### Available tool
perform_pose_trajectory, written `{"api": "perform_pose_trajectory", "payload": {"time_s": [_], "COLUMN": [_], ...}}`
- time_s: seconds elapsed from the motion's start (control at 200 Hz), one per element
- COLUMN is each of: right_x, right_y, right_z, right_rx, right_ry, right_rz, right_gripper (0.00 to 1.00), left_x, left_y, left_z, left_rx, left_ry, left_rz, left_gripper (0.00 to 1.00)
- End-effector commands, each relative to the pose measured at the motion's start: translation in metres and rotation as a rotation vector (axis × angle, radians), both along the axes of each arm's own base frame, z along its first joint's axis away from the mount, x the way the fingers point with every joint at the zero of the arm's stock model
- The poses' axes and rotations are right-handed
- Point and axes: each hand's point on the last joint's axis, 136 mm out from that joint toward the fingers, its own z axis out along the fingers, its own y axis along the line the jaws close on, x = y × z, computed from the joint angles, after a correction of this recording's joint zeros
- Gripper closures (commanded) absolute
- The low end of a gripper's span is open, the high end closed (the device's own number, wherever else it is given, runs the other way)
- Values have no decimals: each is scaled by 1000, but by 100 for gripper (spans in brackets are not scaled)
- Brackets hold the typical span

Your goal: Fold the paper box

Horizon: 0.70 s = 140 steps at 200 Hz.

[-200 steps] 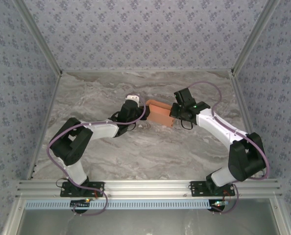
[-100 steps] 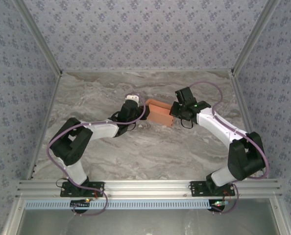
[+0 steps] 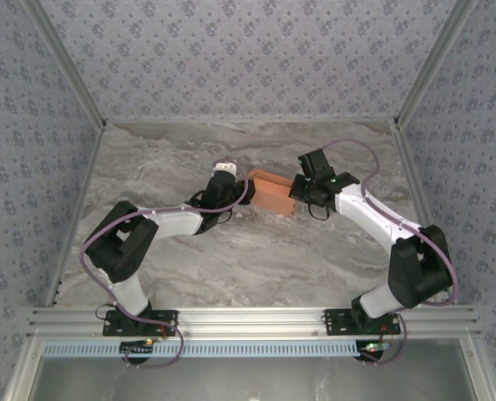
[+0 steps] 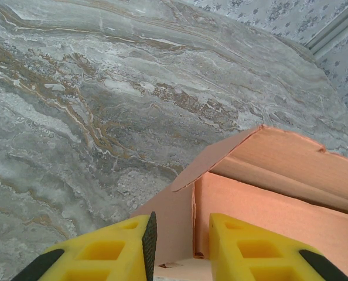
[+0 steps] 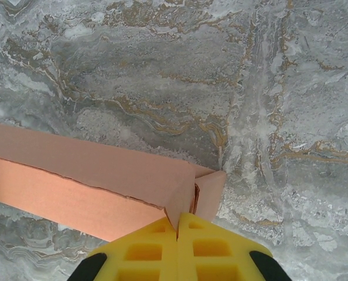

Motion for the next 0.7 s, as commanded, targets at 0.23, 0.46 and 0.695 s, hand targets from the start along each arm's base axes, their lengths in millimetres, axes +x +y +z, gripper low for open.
{"api": "perform_pose_trajectory", "payload": {"time_s": [0.23,0.46,0.695], "right_x": [-16,-21,-33], "right_y": [0,0,7], "right_z": [-29,-1,31], "right_rx": [-51,-54,-69], "right_ry": [52,-3,-110], "right_rz": [10,88,278], "right_gripper": [82,65,47], "left_x": [-20,-20,-19], "left_y": [19,21,19], "left_z": [-56,-59,-59], "left_rx": [144,152,150], "left_ry": [161,162,161], "left_rz": [20,28,25], "left_gripper": [71,70,71]}}
